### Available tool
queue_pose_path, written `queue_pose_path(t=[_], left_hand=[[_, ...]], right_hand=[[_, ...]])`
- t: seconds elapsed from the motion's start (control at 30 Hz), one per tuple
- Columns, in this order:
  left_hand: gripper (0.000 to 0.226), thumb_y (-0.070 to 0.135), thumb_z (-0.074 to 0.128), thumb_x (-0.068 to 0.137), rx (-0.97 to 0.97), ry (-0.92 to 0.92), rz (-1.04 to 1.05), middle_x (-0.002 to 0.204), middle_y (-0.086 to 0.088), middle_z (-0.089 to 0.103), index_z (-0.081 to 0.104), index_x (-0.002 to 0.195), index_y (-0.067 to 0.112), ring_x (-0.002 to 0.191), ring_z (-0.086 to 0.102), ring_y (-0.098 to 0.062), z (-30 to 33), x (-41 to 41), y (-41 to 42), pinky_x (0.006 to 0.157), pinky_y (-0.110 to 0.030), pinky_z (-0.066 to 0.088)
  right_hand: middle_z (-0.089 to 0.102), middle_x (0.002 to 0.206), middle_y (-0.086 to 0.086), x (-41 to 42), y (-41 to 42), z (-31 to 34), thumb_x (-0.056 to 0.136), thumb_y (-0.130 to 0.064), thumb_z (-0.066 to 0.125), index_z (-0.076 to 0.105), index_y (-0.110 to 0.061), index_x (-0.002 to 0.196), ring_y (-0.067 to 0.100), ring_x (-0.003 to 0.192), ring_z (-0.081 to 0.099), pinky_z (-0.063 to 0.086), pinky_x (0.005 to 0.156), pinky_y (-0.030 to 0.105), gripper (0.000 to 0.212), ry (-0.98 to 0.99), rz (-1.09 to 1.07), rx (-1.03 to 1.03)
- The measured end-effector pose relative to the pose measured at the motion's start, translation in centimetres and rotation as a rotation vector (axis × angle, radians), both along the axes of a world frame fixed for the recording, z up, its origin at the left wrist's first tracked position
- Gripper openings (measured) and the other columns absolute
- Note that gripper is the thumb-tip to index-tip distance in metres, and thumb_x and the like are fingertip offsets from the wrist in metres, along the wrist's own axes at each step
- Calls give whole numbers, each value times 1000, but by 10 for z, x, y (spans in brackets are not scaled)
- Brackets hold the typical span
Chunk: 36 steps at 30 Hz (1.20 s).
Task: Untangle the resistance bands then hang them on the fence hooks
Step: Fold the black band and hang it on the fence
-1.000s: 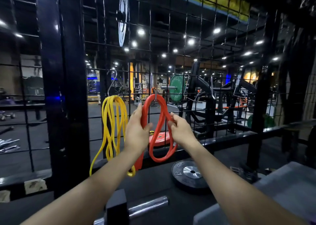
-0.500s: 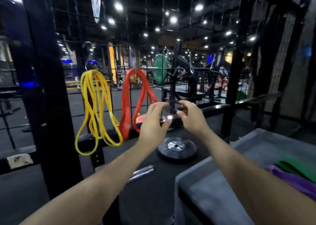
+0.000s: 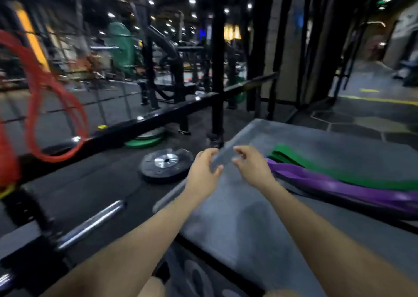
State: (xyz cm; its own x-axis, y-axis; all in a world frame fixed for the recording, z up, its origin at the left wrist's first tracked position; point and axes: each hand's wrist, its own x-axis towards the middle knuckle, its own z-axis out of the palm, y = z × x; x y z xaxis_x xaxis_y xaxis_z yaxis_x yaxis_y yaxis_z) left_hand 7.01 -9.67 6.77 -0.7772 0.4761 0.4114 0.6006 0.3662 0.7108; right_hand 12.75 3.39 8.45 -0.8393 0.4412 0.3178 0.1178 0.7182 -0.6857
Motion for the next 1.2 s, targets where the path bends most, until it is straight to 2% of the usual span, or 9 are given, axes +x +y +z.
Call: queue_pose_path(t=[0.1, 0.17, 0.27, 0.47, 0.6, 0.7, 0.83, 1.0, 1.2], left_hand=[[42, 11, 61, 88, -52, -55, -66, 126, -8, 52, 49, 128, 6, 115, 52, -21, -34, 3, 47, 85, -10, 31], [42, 11, 61, 87, -100, -88, -117, 124, -12, 53, 49, 127, 5, 115, 52, -24, -54, 5, 78, 90, -15, 32], [40, 12, 60, 88, -165, -107, -187, 125, -11, 53, 50, 127, 7, 117, 52, -22, -75, 8, 121, 94, -20, 34], [38, 9, 60, 87, -196, -67, -258, 125, -6, 54, 54, 125, 10, 116, 52, -22, -102, 10, 188, 97, -27, 37], [35, 8, 57, 88, -242, 25, -352, 123, 1, 54, 57, 122, 16, 115, 51, -15, -118, 13, 221, 96, -23, 38], [33, 3, 51, 88, -282, 132, -401, 120, 0, 57, 59, 118, 14, 116, 49, -18, -123, 18, 244, 99, -30, 39], [39, -8, 44, 86, -322, 215, -405, 116, -6, 59, 61, 117, 10, 111, 50, -24, -125, 15, 260, 96, -32, 39], [51, -13, 44, 84, -443, 224, -414, 124, -3, 56, 55, 127, 12, 113, 51, -20, -132, 3, 263, 96, -28, 40], [39, 13, 53, 92, -749, 346, -442, 130, -3, 53, 52, 131, 18, 119, 49, -22, -116, -15, 274, 100, -34, 38]], right_hand=[[66, 108, 17, 19, 51, -32, 85, -2, 57, 64, 1, 106, 29, 104, 60, 37, 78, 24, 22, -72, -88, -17], [68, 104, 17, 30, 83, -50, 82, -1, 58, 64, 2, 102, 30, 101, 61, 42, 81, 29, 21, -115, -159, -35], [66, 109, 15, 47, 127, -74, 82, -7, 58, 65, -6, 107, 32, 104, 60, 47, 88, 38, 26, -173, -263, -26], [57, 126, 13, 79, 193, -111, 89, -10, 57, 58, -7, 123, 30, 117, 52, 46, 95, 39, 34, -274, -450, 13], [54, 125, 12, 98, 222, -128, 91, -10, 53, 59, -9, 123, 32, 117, 46, 44, 89, 37, 32, -323, -544, 92], [53, 127, 8, 113, 236, -136, 92, -12, 54, 57, -9, 125, 29, 120, 42, 42, 89, 35, 34, -340, -581, 100], [58, 120, 7, 127, 243, -144, 91, -12, 55, 60, -11, 122, 27, 114, 45, 41, 86, 33, 31, -317, -560, 103], [61, 119, 4, 130, 245, -148, 93, -14, 53, 61, -15, 121, 24, 112, 49, 45, 83, 34, 29, -293, -547, 137], [67, 110, 6, 127, 250, -144, 92, -17, 54, 62, -21, 119, 27, 105, 58, 51, 78, 37, 28, -378, -542, 162]])
